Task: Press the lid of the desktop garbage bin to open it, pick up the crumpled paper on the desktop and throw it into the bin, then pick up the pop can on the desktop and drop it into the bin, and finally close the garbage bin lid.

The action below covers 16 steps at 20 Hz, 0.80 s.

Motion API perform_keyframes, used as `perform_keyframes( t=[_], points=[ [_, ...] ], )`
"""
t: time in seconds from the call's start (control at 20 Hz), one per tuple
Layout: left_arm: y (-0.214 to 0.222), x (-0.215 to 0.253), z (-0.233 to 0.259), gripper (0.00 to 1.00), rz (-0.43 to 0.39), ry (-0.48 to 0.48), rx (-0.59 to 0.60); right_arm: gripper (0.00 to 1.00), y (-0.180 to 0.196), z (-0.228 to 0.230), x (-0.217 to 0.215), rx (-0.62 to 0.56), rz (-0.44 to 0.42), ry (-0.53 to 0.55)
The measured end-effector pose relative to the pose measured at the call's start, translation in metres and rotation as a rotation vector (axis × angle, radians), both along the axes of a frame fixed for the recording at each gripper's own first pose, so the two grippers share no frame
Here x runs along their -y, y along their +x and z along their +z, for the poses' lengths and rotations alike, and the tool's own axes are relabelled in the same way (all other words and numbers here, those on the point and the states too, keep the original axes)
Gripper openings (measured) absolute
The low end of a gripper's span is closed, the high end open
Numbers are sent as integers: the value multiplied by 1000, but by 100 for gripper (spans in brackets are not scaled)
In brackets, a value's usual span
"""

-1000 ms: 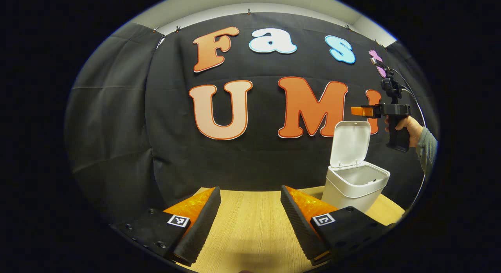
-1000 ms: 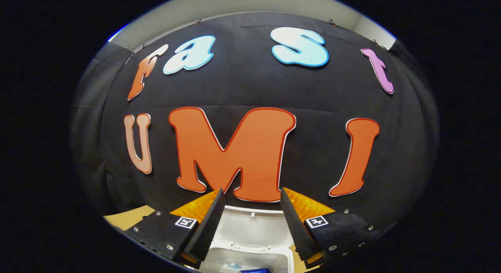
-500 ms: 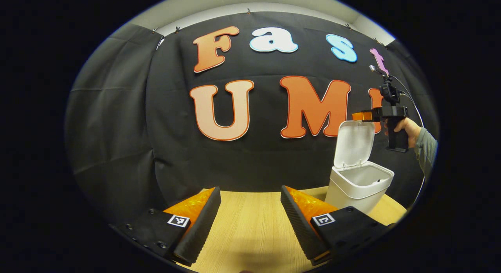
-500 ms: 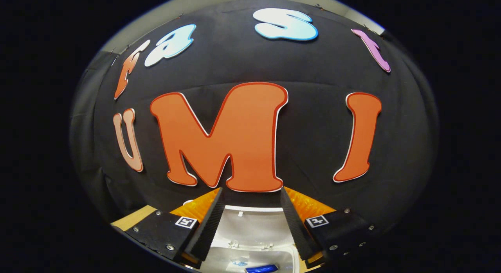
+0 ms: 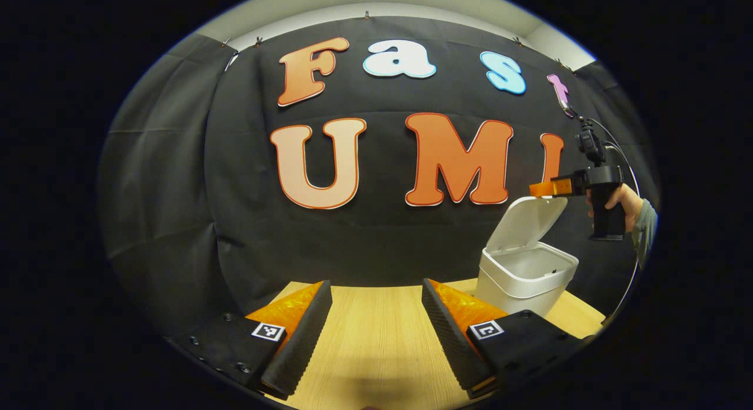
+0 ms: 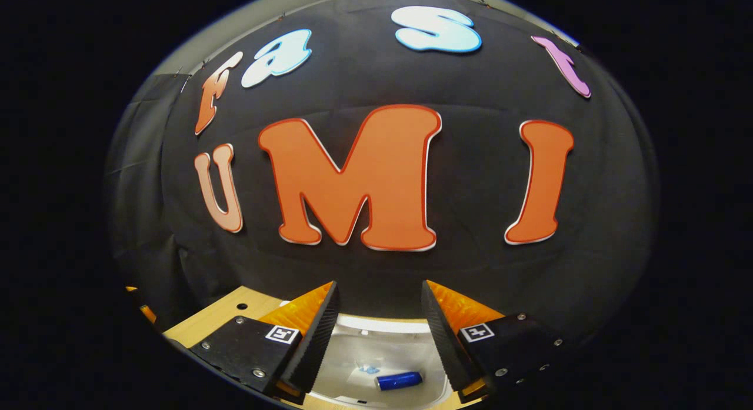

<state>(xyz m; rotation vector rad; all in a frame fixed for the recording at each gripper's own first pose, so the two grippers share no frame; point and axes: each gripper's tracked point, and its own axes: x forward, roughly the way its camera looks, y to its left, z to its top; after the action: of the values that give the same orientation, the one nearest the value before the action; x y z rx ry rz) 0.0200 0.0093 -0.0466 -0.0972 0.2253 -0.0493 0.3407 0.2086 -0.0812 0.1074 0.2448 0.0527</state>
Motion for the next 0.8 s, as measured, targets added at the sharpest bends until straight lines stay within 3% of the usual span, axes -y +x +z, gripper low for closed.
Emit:
perform_keyframes(
  t=[0.5, 0.8],
  points=[
    [-9, 13, -6, 98, -35, 3, -19, 84, -45, -77, -25, -174, 45, -26],
    [-12, 18, -9, 98, -60, 3, -30, 74, -74, -110, -31, -237, 36, -44]
  ],
)
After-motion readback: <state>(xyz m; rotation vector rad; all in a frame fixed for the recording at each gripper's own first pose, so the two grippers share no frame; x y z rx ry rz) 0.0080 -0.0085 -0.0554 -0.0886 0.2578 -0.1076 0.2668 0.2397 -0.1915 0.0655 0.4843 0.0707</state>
